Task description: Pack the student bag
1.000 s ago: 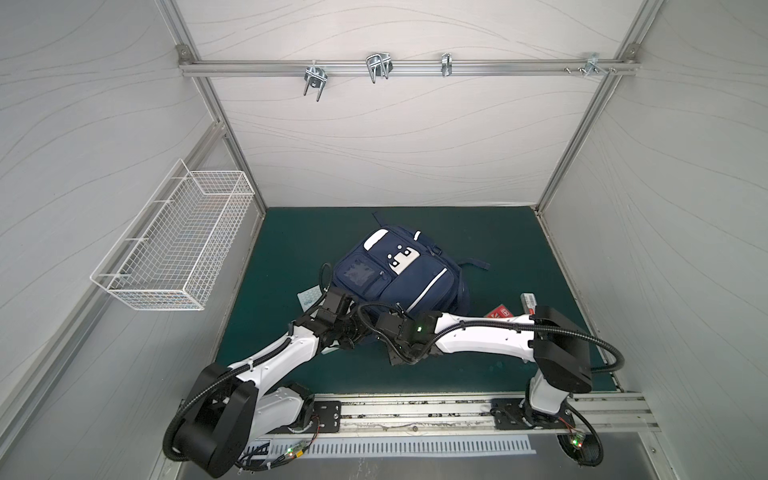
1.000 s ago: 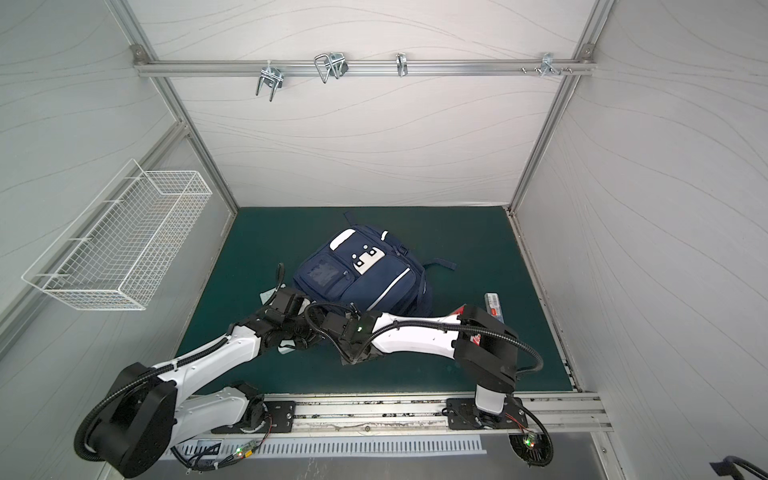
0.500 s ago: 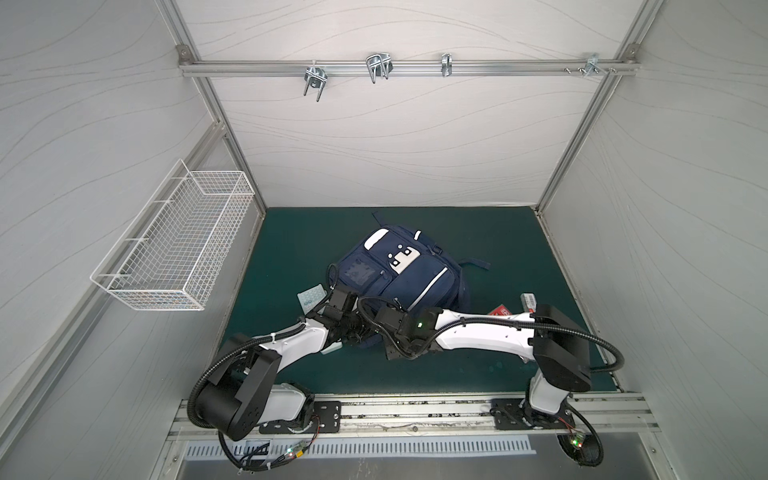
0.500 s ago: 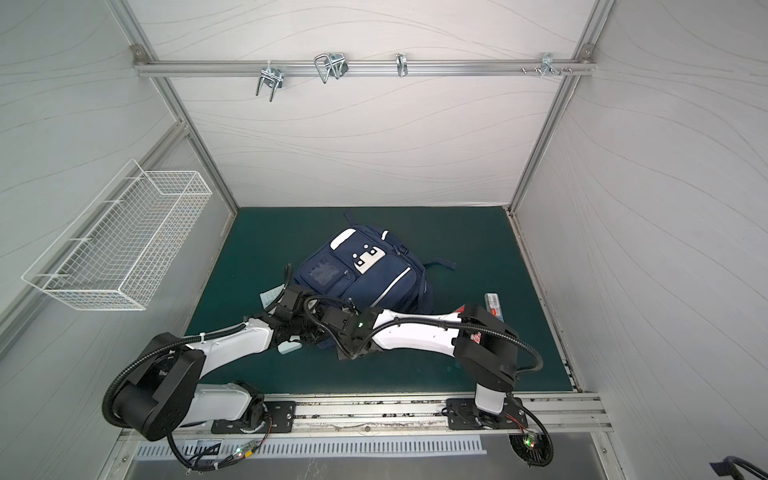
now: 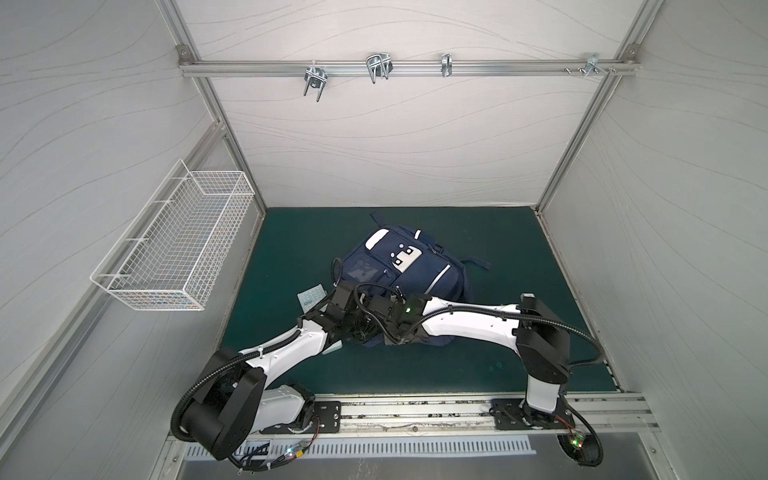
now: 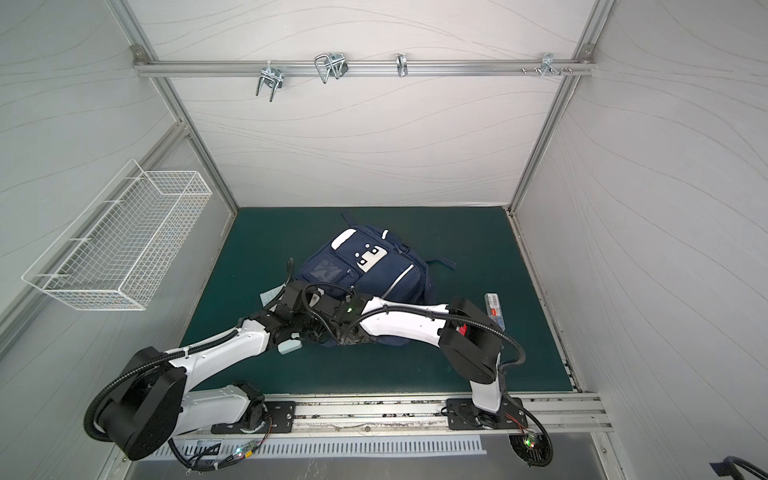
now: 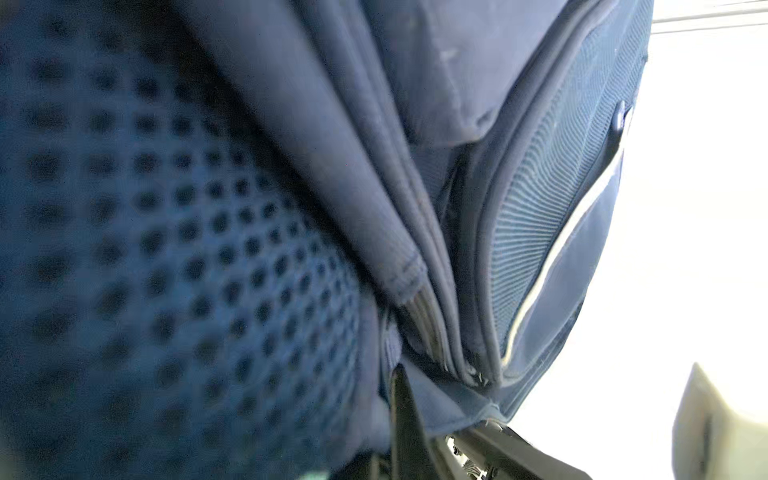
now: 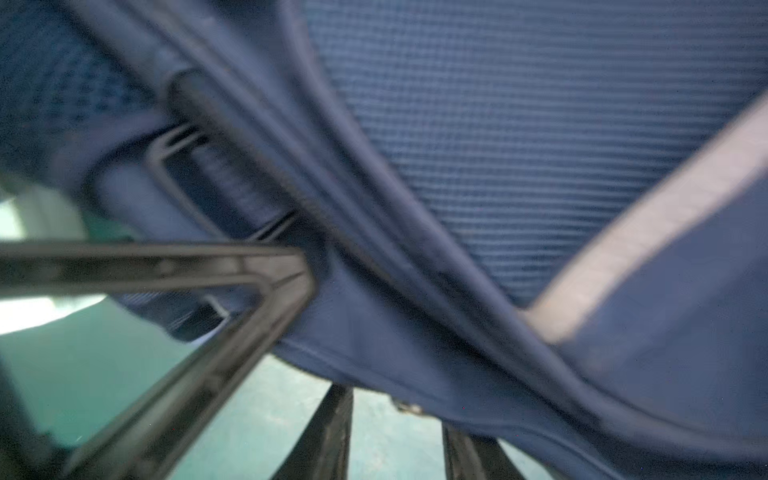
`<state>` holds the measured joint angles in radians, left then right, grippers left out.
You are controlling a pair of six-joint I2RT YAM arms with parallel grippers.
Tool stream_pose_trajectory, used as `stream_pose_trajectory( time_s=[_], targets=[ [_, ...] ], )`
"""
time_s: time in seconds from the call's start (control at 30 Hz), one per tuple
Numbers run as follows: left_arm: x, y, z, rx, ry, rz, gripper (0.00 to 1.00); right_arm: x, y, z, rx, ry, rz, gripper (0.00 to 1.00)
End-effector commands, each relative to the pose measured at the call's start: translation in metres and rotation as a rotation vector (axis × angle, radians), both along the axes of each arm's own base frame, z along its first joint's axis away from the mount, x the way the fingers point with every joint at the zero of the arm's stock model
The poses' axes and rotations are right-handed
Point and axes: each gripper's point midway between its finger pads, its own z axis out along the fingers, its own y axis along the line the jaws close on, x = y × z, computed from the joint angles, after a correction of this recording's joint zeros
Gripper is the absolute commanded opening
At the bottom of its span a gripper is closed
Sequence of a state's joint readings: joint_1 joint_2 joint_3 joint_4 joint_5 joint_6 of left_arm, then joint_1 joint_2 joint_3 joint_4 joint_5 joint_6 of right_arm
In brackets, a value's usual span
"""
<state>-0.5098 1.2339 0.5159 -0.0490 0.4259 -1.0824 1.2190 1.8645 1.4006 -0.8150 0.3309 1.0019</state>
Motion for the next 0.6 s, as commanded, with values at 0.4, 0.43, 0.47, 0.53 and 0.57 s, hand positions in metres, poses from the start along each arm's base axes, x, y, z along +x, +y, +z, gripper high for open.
stream_pose_trajectory(
  time_s=[0.4, 0.43, 0.47, 0.53, 0.57],
  targets=[
    [0.021, -0.022, 0.056, -0.112, -0.150, -0.033, 0.00, 0.015, -0.036, -0.005, -0.110, -0.069, -0.060, 0.17],
    [0.021, -0.021, 0.056, -0.108, -0.150, -0.033, 0.00, 0.015, -0.037, -0.005, -0.118, -0.067, -0.059, 0.15],
    [0.021, -0.020, 0.055, -0.103, -0.151, -0.032, 0.00, 0.014, -0.038, -0.005, -0.122, -0.067, -0.057, 0.11],
    [0.021, -0.018, 0.053, -0.088, -0.149, -0.026, 0.00, 0.012, -0.039, -0.004, -0.125, -0.072, -0.051, 0.07],
    [0.021, -0.017, 0.051, -0.075, -0.146, -0.022, 0.00, 0.011, -0.040, -0.002, -0.123, -0.078, -0.045, 0.03]
  ],
)
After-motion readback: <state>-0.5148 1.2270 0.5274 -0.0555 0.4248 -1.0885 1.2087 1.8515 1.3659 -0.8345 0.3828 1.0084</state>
